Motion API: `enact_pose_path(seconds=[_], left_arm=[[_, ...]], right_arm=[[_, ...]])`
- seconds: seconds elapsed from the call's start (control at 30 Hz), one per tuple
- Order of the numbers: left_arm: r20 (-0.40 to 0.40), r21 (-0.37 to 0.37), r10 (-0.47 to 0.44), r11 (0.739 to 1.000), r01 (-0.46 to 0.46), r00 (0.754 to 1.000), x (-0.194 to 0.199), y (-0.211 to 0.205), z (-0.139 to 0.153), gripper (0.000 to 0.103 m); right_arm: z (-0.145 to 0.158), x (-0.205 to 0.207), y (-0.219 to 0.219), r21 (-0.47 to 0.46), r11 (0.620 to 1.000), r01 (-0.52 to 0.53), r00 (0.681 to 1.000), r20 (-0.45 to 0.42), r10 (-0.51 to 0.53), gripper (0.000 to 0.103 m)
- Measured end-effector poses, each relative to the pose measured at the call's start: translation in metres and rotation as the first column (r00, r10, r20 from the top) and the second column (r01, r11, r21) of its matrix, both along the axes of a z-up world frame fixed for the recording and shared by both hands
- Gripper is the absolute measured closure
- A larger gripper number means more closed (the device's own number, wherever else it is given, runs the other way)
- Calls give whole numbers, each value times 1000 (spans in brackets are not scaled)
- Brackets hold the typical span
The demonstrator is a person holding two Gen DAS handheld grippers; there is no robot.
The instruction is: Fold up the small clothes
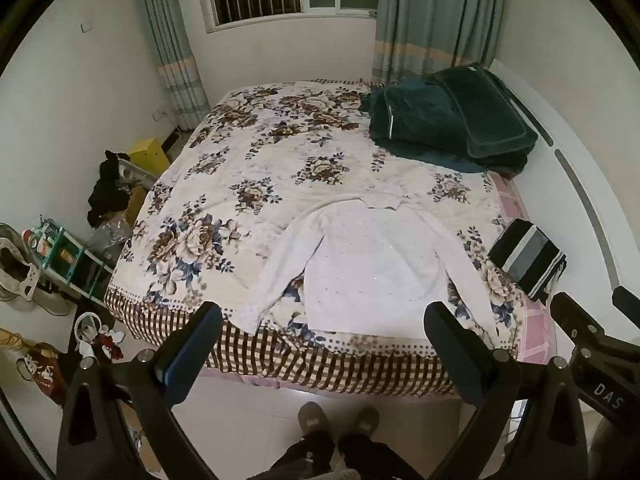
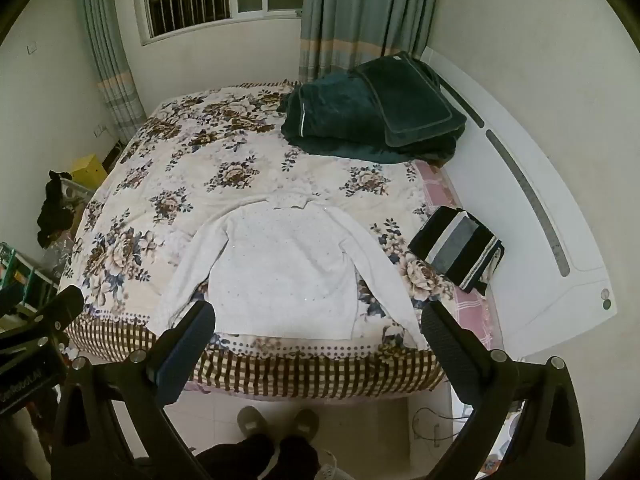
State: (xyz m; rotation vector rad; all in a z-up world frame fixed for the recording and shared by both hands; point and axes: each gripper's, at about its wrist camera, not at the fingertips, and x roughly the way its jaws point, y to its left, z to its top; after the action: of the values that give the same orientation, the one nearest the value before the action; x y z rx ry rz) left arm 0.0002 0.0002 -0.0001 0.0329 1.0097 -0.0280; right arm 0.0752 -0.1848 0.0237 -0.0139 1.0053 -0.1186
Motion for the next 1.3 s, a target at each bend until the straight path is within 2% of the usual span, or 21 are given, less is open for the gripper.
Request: enact_pose_path(seconds=[0.27,0.47,1.3], left_arm=[[3,-1,-3,1000,3,1000,3,2,0,0],[18,3,2,1000,-2,1000,-1,-11,4,0],[35,-2,-3,1000,3,999,0,0,18,0]], right_arm=[[2,-1,0,-8,1000,1,1000,2,-1,0],[4,-3,0,-9,1000,4,1000,0,-4,0],[12,-9,2,-13,1000,-1,1000,15,1,0]])
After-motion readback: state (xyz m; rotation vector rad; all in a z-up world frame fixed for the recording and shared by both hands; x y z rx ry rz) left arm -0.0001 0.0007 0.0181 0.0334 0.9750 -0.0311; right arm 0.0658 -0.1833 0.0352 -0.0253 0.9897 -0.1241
